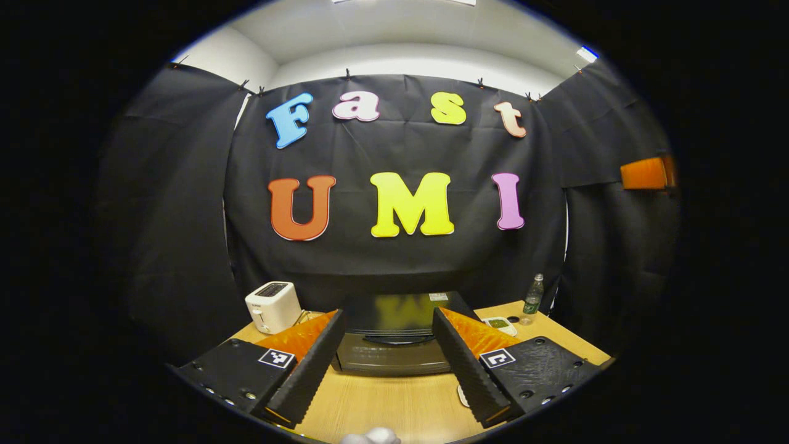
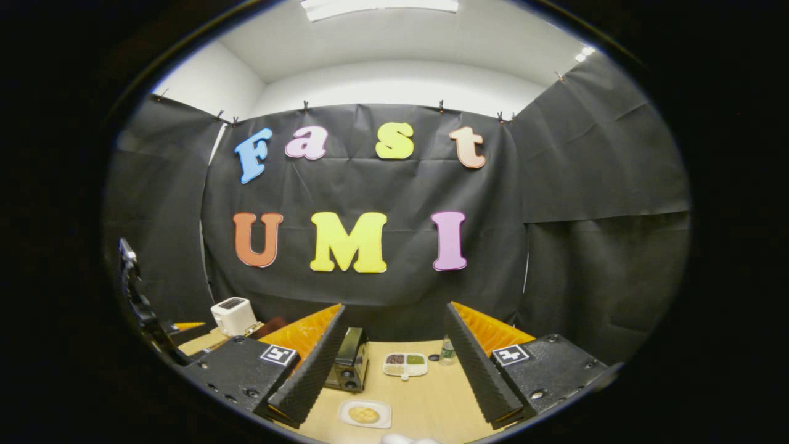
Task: Open the electric oven with the left hand, put the food in, and close the electric oven.
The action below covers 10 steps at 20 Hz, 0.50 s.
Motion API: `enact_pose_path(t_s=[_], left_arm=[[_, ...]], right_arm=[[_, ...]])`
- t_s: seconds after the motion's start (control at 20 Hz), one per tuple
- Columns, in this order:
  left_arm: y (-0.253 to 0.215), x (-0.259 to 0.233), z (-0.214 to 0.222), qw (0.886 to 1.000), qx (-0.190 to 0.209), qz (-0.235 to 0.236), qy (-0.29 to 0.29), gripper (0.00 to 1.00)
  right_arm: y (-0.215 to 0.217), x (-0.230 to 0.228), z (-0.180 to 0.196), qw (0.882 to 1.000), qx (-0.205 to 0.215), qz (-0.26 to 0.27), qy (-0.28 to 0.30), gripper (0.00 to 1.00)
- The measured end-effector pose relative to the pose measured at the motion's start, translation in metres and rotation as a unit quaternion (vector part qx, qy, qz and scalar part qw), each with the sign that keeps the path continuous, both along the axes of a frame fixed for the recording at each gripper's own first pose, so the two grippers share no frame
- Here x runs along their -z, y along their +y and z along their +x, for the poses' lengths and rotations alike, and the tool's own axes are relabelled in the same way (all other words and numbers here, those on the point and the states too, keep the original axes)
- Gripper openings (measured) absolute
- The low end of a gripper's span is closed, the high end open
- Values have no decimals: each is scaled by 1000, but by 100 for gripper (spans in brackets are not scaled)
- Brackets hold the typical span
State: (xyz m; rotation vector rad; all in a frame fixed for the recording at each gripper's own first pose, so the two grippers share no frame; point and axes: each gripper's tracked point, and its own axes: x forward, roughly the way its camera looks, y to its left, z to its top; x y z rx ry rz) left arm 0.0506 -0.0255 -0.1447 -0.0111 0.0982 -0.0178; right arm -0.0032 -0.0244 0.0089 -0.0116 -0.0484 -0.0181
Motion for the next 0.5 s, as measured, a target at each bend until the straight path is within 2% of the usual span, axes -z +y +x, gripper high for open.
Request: enact_pose_path(t_s=[0.35, 0.5], left_arm=[[-17, 70, 66, 999, 9, 23, 23, 93], [-18, 91, 98, 999, 11, 13, 39, 94]], right_arm=[[-12, 10, 8, 999, 22, -20, 21, 100], [-20, 17, 13, 999, 37, -23, 32, 100]])
